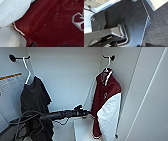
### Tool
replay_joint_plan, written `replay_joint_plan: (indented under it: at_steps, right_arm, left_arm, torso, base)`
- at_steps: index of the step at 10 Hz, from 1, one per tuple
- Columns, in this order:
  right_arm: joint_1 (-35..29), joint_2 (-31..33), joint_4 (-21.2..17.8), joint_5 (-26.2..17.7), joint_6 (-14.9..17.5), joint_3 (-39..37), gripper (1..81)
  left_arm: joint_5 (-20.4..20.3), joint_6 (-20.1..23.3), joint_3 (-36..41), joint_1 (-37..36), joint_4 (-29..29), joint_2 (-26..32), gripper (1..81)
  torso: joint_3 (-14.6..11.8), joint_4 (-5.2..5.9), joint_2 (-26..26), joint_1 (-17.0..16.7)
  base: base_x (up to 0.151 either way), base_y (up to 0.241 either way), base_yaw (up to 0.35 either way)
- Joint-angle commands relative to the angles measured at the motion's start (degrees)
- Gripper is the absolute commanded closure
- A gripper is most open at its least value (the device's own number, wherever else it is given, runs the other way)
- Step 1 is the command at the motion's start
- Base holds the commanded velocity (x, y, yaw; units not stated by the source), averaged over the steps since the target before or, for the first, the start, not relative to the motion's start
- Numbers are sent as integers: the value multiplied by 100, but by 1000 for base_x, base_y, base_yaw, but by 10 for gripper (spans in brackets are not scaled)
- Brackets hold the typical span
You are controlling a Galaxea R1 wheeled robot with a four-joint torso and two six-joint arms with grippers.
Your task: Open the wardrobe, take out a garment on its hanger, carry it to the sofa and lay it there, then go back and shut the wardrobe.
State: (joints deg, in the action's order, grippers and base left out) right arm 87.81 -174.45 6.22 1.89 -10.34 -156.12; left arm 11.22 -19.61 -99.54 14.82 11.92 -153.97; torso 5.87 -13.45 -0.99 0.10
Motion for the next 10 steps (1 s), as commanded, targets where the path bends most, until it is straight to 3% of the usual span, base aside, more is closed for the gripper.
replay_joint_plan:
  at_steps: [1, 3, 10]
  right_arm:
    - [-197, -14, -50, -312, -12, -5, 10]
    - [-197, -14, -50, -312, -4, 4, 10]
    - [-189, -22, -50, -303, -12, 13, 10]
  left_arm:
    - [47, -7, 276, -1354, 425, -12, 10]
    - [-23, -86, 514, -1670, 574, -29, 10]
    - [-23, -902, 233, -2848, 680, -328, 10]
  torso:
    - [0, 0, 0, 0]
    - [2, 0, 2, 2]
    - [2, 0, 5, 2]
  base:
    - [0, 0, 0]
    - [0, 0, 0]
    - [0, 0, 0]
